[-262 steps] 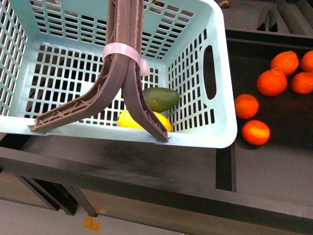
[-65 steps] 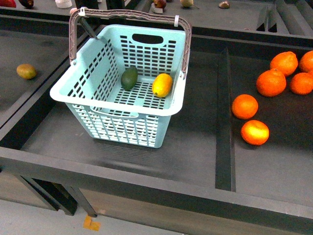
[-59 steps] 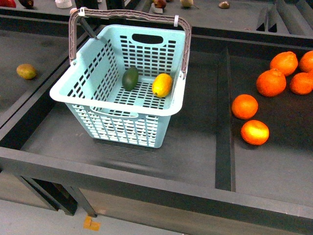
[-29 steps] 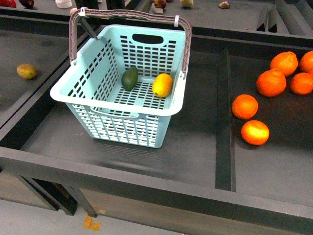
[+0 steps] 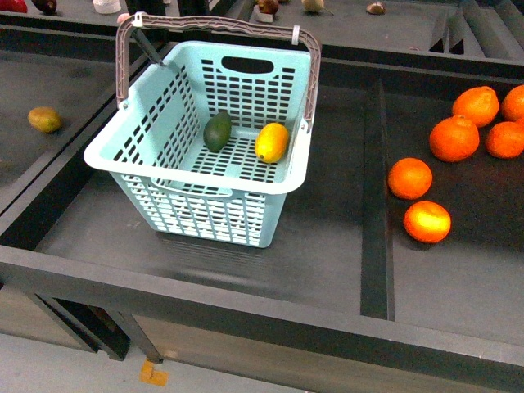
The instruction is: Pick mango and avocado into basket
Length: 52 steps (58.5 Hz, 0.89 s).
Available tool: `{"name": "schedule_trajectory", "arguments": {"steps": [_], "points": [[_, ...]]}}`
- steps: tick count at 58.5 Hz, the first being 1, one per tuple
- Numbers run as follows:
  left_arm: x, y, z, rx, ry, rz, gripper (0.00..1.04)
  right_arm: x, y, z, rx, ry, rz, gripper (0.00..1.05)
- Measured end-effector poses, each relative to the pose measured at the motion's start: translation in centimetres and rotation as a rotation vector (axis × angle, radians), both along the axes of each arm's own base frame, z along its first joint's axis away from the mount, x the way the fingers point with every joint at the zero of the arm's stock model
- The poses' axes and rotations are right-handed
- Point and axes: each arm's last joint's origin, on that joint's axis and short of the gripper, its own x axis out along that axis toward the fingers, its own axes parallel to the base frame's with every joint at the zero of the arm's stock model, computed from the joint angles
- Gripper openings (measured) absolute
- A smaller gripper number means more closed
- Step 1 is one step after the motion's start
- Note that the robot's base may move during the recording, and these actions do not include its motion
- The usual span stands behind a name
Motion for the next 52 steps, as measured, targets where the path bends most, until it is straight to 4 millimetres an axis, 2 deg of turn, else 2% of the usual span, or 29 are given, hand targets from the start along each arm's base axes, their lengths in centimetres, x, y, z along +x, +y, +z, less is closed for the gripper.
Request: {"name": "schedule_trajectory", "arguments": {"steps": [52], "points": [[-0.38,0.00,0.17,0.000,-0.028,0.000,0.03,0.00,0.00,0.00,0.000,0.000,0.000,0.97]]}}
